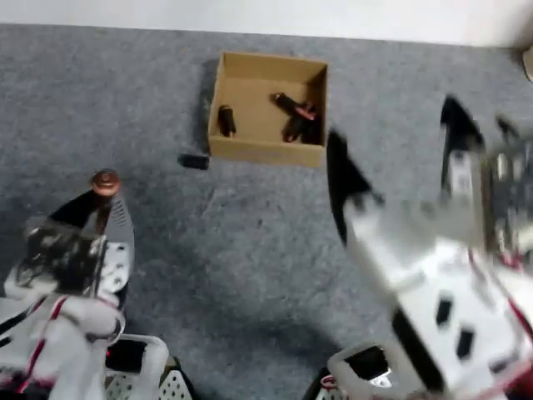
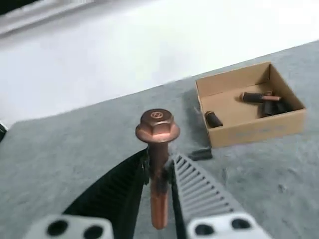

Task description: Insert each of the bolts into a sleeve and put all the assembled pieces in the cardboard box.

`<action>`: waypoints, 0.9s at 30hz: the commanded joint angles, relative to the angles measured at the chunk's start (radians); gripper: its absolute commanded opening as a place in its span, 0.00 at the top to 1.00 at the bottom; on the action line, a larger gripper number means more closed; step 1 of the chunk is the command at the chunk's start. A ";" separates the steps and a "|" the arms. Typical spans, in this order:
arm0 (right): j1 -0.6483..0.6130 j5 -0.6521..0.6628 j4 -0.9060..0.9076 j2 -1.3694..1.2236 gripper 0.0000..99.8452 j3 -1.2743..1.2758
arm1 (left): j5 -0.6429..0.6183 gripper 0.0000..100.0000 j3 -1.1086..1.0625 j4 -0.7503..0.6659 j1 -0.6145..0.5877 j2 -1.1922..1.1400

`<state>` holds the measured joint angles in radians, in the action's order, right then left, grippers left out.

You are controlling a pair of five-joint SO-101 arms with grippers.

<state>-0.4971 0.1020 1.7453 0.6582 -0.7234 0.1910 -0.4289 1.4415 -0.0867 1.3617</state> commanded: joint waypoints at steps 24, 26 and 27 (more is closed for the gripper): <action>-0.346 0.256 -1.170 0.245 0.63 1.765 | -0.322 0.99 -1.066 -0.621 -0.361 0.464; -0.354 0.273 -1.230 0.096 0.63 1.719 | -0.324 0.99 -1.061 -0.621 -0.386 0.464; -0.354 0.278 -1.250 0.019 0.63 1.685 | -0.324 0.99 -1.055 -0.621 -0.400 0.464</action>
<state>-0.8332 0.3460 0.5976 0.8592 1.0273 -0.1250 -1.5029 0.8508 -0.4473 1.8098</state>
